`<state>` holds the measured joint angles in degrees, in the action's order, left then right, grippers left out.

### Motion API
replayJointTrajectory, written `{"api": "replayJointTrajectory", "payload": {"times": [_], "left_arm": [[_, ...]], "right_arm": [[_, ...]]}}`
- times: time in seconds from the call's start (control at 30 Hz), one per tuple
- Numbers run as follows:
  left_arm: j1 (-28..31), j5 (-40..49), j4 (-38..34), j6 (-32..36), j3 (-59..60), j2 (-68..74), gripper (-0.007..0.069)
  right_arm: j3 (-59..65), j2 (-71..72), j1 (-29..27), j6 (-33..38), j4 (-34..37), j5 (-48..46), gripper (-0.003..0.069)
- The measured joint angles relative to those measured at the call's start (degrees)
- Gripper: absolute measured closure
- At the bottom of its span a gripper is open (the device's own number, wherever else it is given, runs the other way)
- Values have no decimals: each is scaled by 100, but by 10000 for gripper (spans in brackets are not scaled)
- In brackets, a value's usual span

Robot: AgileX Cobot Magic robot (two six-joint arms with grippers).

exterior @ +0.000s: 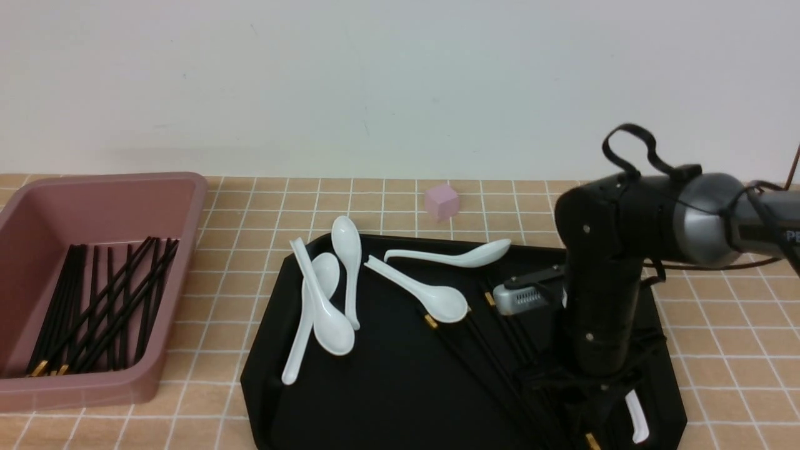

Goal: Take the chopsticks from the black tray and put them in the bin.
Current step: Use the right arm to grab a pair of chopsticks

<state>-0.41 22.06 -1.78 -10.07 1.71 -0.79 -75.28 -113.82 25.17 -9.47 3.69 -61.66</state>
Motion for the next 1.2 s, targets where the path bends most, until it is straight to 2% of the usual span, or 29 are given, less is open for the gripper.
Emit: {"api": "replayJointTrajectory", "payload": {"times": [0.6, 1.03, 1.17, 1.2], "left_arm": [[0, 0, 0, 0, 0, 0, 386], [0, 0, 0, 0, 0, 0, 386], [0, 0, 0, 0, 0, 0, 386], [0, 0, 0, 0, 0, 0, 386]], "right_arm": [[0, 0, 0, 0, -95, 510, 335], [-22, -128, 5, 0, -93, 523, 335], [-53, -160, 5, 0, -79, 495, 356], [-58, -164, 5, 0, -79, 481, 389]]}}
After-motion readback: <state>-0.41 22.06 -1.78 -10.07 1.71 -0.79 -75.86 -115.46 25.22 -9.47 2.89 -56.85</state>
